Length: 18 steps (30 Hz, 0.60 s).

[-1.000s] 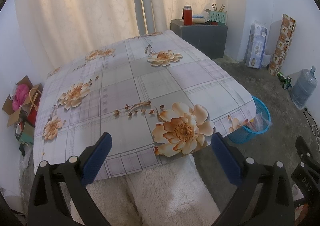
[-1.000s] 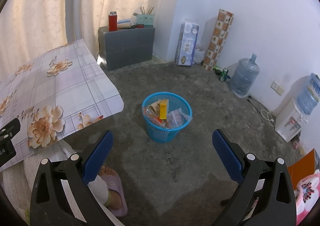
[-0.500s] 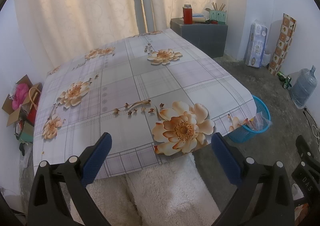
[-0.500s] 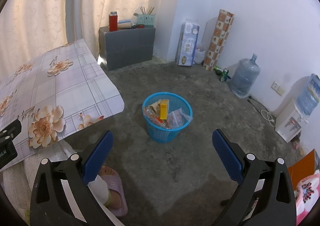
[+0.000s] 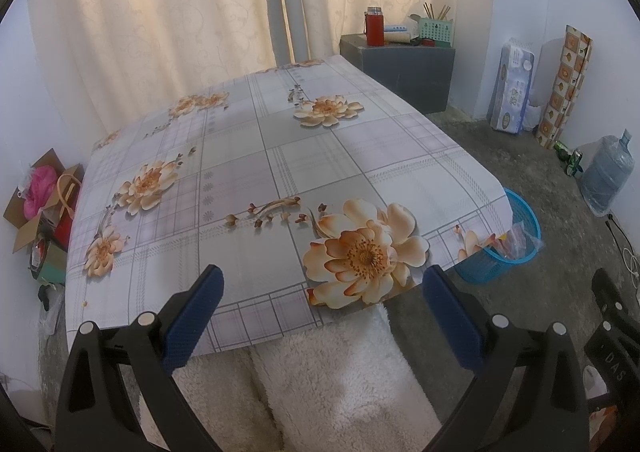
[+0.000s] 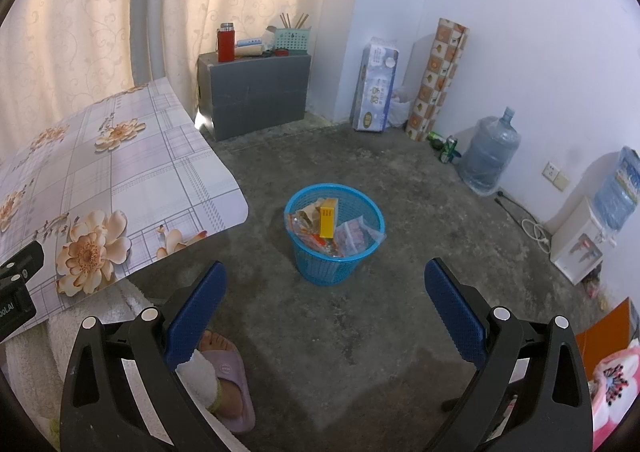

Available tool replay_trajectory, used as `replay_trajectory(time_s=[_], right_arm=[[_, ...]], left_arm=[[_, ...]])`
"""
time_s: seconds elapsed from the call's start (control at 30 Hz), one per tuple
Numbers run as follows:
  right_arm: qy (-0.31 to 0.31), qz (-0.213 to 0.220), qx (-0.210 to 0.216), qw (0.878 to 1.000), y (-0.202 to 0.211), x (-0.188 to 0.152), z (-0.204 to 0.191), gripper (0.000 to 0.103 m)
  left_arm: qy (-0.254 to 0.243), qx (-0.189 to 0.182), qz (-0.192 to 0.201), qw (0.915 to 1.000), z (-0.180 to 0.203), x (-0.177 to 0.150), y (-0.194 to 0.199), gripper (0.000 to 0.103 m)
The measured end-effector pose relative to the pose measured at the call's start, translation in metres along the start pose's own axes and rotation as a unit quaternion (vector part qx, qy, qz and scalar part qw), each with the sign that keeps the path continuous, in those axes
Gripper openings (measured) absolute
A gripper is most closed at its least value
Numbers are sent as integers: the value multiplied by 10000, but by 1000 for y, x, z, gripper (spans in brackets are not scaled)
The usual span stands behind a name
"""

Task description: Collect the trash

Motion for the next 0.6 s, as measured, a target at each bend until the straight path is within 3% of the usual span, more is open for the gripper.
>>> replay_trajectory(time_s=[0.6], right_arm=[[14,-2,2,10000,0,0,-2,95]], left_arm=[[0,-14,-10,10000,0,-1,0,98]])
Point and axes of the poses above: each gripper's, at about its wrist camera, not at the fingertips, and y roughly against the way its jaws point, z to its right, x to its top, the point moved 9 cm from there along -y, roughly the way its jaws point, and after that the axes turned 8 degrees about -y, right-handed, at the moved point
